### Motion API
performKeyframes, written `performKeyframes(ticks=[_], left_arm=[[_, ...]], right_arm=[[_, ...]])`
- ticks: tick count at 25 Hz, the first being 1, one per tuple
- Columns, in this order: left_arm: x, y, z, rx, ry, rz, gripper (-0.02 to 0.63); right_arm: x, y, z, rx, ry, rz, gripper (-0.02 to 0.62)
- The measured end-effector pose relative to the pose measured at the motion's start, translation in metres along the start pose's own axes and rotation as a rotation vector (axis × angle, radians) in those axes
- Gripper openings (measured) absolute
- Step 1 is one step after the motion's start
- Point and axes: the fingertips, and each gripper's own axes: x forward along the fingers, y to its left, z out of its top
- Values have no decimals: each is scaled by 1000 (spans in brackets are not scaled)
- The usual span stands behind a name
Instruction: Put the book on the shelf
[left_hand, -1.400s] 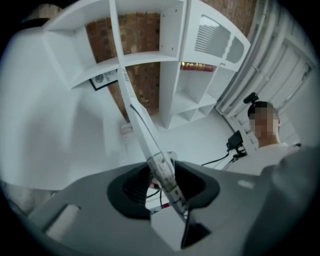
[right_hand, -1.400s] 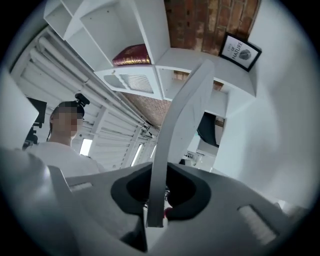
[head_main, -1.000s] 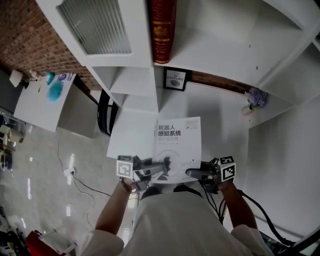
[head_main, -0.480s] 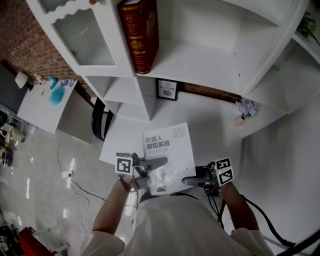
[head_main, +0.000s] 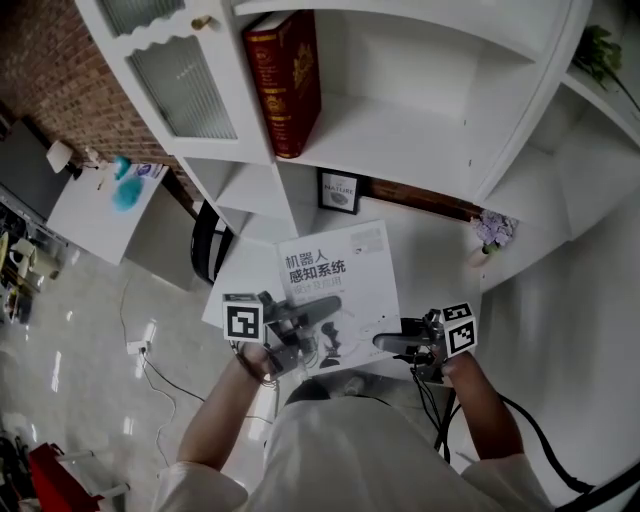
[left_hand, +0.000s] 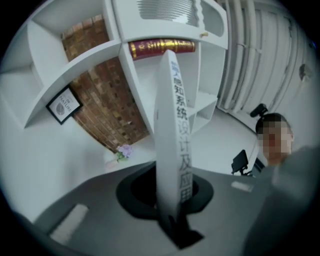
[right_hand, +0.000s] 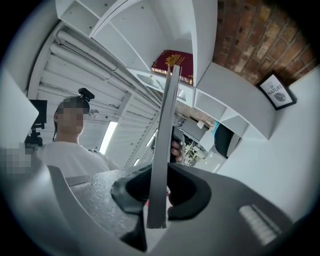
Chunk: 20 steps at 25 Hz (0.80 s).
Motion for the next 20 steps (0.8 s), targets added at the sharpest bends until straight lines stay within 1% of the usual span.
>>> performKeyframes(ticks=[2, 4, 8, 10, 13, 15, 17, 18, 20], left_arm=[[0, -8, 16, 36, 5, 27, 54], [-1, -16, 34, 70, 3, 37, 54], [-4, -25, 68, 148, 14, 60, 55], [-6, -30, 88, 170, 2, 56, 55], [-8, -38, 116, 179, -18, 38, 54], [-9, -42, 132, 196, -28, 32, 55], [-11, -49, 150, 222, -47, 27, 55], [-12, -51, 159, 238, -56, 32, 55], [-14, -55, 176, 282, -74, 57, 55]], right_arm=[[5, 0, 14, -8, -3, -3, 58], [12, -1, 29, -24, 4, -24, 63], [28, -11, 63, -61, 46, -100, 78], [35, -11, 82, -82, 57, -125, 83], [41, -8, 112, -105, 31, -147, 108], [39, -9, 131, -113, -21, -180, 143], [32, -12, 149, -135, -82, -240, 171], [27, -14, 157, -157, -104, -289, 185], [15, -18, 169, -228, -126, -432, 224]])
